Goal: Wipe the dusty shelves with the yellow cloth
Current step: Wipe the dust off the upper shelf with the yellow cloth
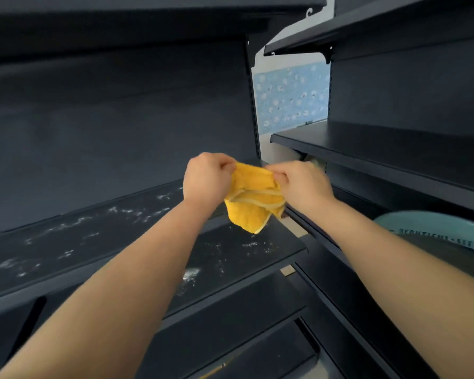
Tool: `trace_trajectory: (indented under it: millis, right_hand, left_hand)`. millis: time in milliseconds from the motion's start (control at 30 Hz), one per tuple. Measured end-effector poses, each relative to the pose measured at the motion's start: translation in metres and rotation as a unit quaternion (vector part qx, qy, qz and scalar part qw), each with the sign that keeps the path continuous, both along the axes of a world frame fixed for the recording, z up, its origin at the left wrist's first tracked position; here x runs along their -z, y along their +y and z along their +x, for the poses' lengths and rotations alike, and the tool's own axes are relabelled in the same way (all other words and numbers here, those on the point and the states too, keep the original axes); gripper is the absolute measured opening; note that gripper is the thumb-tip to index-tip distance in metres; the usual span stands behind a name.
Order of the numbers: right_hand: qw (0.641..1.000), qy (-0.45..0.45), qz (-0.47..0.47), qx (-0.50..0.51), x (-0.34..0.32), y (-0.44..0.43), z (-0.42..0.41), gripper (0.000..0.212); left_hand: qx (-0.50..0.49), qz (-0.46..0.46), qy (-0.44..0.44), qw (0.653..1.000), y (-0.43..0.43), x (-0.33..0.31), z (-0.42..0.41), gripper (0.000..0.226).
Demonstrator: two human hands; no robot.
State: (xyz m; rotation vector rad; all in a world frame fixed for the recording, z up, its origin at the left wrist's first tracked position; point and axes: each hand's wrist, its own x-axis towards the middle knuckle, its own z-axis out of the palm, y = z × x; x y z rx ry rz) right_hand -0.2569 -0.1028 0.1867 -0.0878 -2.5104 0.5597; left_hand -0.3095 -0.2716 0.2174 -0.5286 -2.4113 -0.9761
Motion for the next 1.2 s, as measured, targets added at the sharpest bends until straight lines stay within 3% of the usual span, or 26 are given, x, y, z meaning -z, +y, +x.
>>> trace_trajectory:
  millis: [67,133,300,367,433,533,633,700,767,800,900,1000,1067,1200]
  right_hand:
    - [0.997,0.076,0.004,0.030,-0.010,-0.007,-0.019,0.033]
    - [0.996,0.077,0.021,0.043,-0.014,-0.011,-0.037,0.031]
    - [0.990,-0.120,0.062,0.028,0.002,-0.008,-0.072,0.033]
    - [0.982,-0.175,0.070,0.012,0.013,-0.009,-0.084,0.034]
    - [0.982,-0.175,0.063,0.008,0.018,-0.011,-0.094,0.033]
    - [0.996,-0.083,0.030,-0.010,0.011,-0.014,-0.106,0.033]
    - [0.999,0.040,0.007,-0.036,0.007,-0.013,-0.112,0.031]
    - [0.999,0.007,0.023,-0.029,0.016,-0.002,-0.119,0.034]
    - [0.996,-0.078,0.035,-0.008,0.028,0.013,-0.128,0.039]
    - [0.993,-0.110,0.042,0.000,0.033,0.021,-0.132,0.040]
    - [0.988,-0.141,0.058,-0.004,0.042,0.037,-0.143,0.037]
    - [0.983,-0.161,0.091,-0.021,0.046,0.050,-0.151,0.035]
    - [0.978,-0.175,0.107,-0.027,0.049,0.062,-0.154,0.035]
    - [0.976,-0.184,0.100,-0.053,0.058,0.084,-0.159,0.035]
  left_hand:
    - [0.002,0.047,0.080,0.996,0.000,-0.012,-0.020,0.023]
    - [0.005,0.033,0.088,0.996,0.000,-0.016,-0.041,0.024]
    - [0.001,-0.167,-0.107,0.980,-0.009,0.020,-0.087,0.023]
    - [0.014,-0.187,-0.165,0.968,-0.014,0.035,-0.098,0.023]
    - [0.019,-0.176,-0.188,0.966,-0.016,0.042,-0.104,0.024]
    - [-0.026,-0.062,-0.068,0.995,-0.015,0.033,-0.110,0.026]
    - [-0.037,0.041,0.078,0.995,-0.014,0.011,-0.109,0.023]
    - [-0.015,-0.070,0.027,0.997,-0.013,0.014,-0.112,0.022]
    - [-0.009,-0.243,-0.106,0.964,-0.008,0.031,-0.111,0.022]
    - [-0.002,-0.273,-0.138,0.952,-0.006,0.040,-0.111,0.023]
    - [0.070,-0.259,-0.091,0.959,-0.004,0.060,-0.123,0.039]
    - [0.183,-0.358,-0.178,0.898,-0.002,0.075,-0.135,0.046]
    - [0.195,-0.389,-0.203,0.877,-0.001,0.091,-0.140,0.047]
    - [0.137,-0.349,-0.153,0.914,0.010,0.101,-0.147,0.047]
